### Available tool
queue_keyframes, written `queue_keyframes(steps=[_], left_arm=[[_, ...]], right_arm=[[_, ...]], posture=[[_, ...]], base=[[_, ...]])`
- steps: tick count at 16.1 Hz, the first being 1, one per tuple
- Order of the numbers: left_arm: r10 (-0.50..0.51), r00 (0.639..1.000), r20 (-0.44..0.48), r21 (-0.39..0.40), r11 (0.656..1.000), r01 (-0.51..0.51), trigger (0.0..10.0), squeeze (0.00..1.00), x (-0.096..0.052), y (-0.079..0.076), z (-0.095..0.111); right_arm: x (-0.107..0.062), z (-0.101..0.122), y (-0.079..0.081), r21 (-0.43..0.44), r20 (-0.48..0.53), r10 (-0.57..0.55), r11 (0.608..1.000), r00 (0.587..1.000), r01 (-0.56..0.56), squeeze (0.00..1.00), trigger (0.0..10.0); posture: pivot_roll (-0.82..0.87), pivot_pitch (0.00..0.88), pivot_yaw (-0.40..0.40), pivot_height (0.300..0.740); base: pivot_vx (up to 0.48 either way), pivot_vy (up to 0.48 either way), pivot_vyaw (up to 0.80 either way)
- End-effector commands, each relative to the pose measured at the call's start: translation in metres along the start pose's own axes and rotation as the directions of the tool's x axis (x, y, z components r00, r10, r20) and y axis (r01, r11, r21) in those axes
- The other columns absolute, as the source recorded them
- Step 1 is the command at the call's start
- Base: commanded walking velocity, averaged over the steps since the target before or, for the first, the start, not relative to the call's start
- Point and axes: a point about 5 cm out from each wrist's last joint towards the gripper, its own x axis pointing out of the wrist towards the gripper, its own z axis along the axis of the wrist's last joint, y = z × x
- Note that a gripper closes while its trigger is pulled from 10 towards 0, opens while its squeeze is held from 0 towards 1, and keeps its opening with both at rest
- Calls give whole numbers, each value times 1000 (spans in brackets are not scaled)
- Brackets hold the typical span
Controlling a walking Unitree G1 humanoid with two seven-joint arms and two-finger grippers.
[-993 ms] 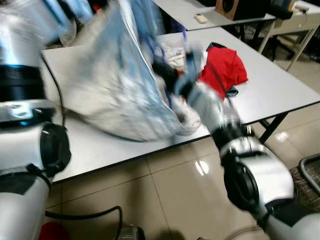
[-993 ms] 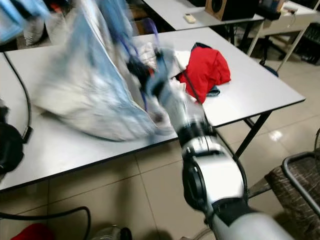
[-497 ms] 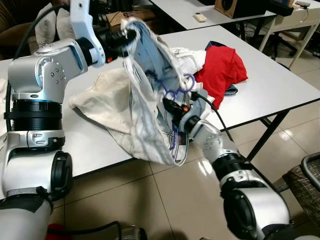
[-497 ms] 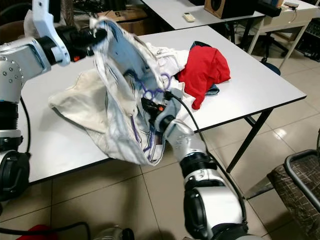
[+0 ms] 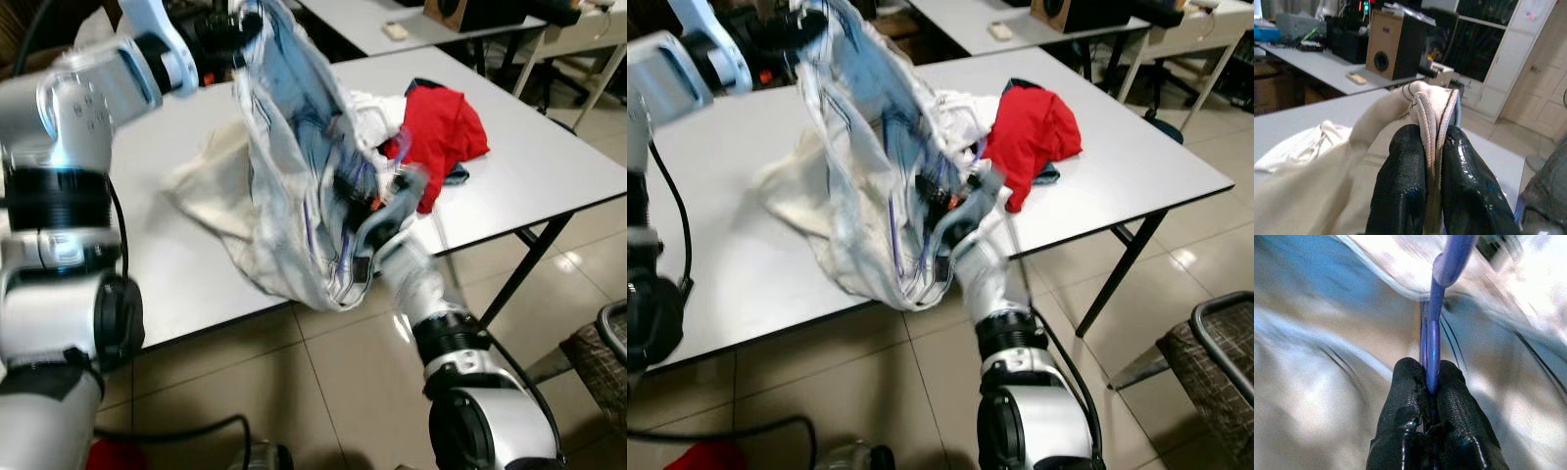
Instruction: Hang hanger
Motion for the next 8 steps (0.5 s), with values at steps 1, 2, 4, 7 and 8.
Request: queue_keyframes(steps=[1,2,4,7,8], left_arm=[[7,1000,-26,7,1000,-6,0,0,1,-2,-5],[6,999,-53,5,1000,-6,0,0,1,-2,-14],[-31,991,-131,23,999,35,0,0,1,-9,-32],[-130,981,-142,-82,989,120,0,0,5,-36,-46],[-151,978,-143,-105,985,136,0,0,6,-41,-47]], right_arm=[[7,1,12,47,44,35,998,998,-37,0,10000],[10,-1,10,64,47,-6,998,999,3,0,10000],[13,-5,5,118,41,-79,990,996,73,0,10000],[13,-16,1,74,2,-169,983,986,169,0,10000],[13,-17,0,80,1,-189,979,982,188,0,10000]], posture=[[-60,0,90,740],[-51,0,85,740],[-31,0,78,740],[-16,0,85,740],[-13,0,86,740]], base=[[0,0,0],[0,0,0],[0,0,0],[0,0,0],[0,0,0]])
